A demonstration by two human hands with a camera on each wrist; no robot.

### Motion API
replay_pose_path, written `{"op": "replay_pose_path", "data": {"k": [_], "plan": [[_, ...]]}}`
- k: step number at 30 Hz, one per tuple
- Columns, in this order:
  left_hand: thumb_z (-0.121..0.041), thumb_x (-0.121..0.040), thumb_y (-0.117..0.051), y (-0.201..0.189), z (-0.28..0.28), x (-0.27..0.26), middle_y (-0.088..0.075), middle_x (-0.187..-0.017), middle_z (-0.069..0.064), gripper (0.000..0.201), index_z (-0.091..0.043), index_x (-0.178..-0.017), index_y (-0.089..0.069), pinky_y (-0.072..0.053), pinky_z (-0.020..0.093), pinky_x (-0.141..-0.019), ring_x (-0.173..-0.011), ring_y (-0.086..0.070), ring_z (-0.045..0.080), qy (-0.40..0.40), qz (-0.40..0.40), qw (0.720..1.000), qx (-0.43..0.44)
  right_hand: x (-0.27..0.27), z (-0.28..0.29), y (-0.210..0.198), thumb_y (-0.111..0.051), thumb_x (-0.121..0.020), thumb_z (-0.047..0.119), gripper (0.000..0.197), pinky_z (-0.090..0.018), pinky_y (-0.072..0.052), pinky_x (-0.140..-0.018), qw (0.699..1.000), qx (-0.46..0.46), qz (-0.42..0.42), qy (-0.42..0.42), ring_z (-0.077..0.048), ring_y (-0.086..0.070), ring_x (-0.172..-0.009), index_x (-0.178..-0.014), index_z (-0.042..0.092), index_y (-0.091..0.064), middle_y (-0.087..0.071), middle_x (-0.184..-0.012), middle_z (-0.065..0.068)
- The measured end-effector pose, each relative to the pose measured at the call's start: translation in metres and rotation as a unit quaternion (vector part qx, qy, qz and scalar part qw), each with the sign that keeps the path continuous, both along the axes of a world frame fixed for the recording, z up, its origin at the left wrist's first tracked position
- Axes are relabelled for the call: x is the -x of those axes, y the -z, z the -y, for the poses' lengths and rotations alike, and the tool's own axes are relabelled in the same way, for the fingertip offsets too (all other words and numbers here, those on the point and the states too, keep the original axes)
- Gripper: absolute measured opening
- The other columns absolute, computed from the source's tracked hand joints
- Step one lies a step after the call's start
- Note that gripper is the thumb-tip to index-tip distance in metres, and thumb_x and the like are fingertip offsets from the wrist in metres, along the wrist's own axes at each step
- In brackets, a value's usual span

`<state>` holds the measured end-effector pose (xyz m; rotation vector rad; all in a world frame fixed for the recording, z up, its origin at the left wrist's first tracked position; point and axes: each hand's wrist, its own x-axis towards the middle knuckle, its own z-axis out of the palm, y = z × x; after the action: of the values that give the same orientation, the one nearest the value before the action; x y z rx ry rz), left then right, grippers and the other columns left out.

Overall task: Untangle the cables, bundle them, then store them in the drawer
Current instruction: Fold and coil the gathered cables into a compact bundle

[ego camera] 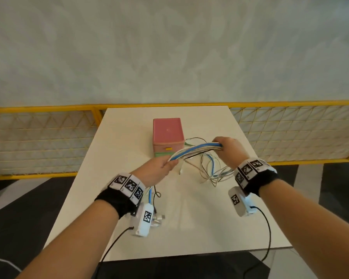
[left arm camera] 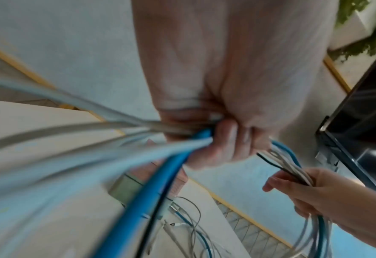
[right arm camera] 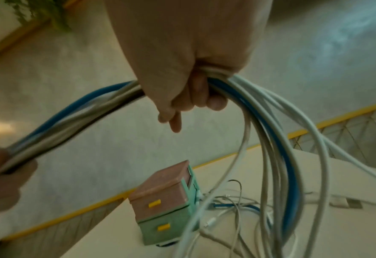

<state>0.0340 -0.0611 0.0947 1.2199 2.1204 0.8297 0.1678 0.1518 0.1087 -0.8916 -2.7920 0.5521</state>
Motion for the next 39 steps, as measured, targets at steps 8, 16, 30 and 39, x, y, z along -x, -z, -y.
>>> {"op": "replay_pose_path", "data": {"k": [8,16,30,39], "plan": [[-0.017,-0.104,-0.038,-0.013,-0.035,-0.010,-0.065,-0.104,0.010,0.030,-0.002,-0.117,-0.059,-0.045,0.033,-0.086,-0.095,-0.060,0.026,-0.007,-0.124,0.992,-0.010,0.026,0.056,0.008,-0.075,-0.070,0.031,0.089,-0.050,-0.010,-0.116,0.948,-0.233,0.010,-0.217,-0.029,-0.029,-0.140,-0.145,0.017,-0.028,-0.040,-0.145,-0.008],[-0.037,-0.098,-0.052,-0.018,-0.021,-0.003,-0.050,-0.064,-0.006,0.022,-0.021,-0.107,-0.063,-0.041,0.024,-0.054,-0.056,-0.051,0.012,0.030,0.004,0.998,-0.059,0.030,0.036,-0.009,-0.056,-0.084,0.013,0.017,-0.028,-0.037,-0.065,0.987,-0.080,-0.061,-0.121,-0.029,-0.061,-0.077,-0.099,0.017,-0.061,-0.068,-0.081,-0.007],[-0.028,-0.102,-0.042,-0.013,-0.033,-0.012,-0.068,-0.112,0.006,0.030,-0.013,-0.119,-0.062,-0.049,0.034,-0.089,-0.102,-0.063,0.020,0.038,-0.133,0.990,-0.002,0.025,0.063,0.015,-0.064,-0.079,0.021,0.052,-0.029,-0.039,-0.070,0.973,-0.098,-0.021,-0.208,-0.027,-0.062,-0.094,-0.127,0.022,-0.046,-0.066,-0.102,-0.003],[-0.051,-0.099,-0.038,-0.014,0.002,0.005,-0.067,-0.087,0.002,0.041,-0.023,-0.122,-0.058,-0.049,0.039,-0.069,-0.074,-0.063,0.020,0.012,-0.164,0.986,0.015,-0.001,0.037,0.007,-0.058,-0.087,0.021,0.014,-0.030,-0.042,-0.068,0.997,-0.011,-0.018,-0.069,-0.028,-0.062,-0.087,-0.101,0.017,-0.060,-0.059,-0.077,0.000]]}}
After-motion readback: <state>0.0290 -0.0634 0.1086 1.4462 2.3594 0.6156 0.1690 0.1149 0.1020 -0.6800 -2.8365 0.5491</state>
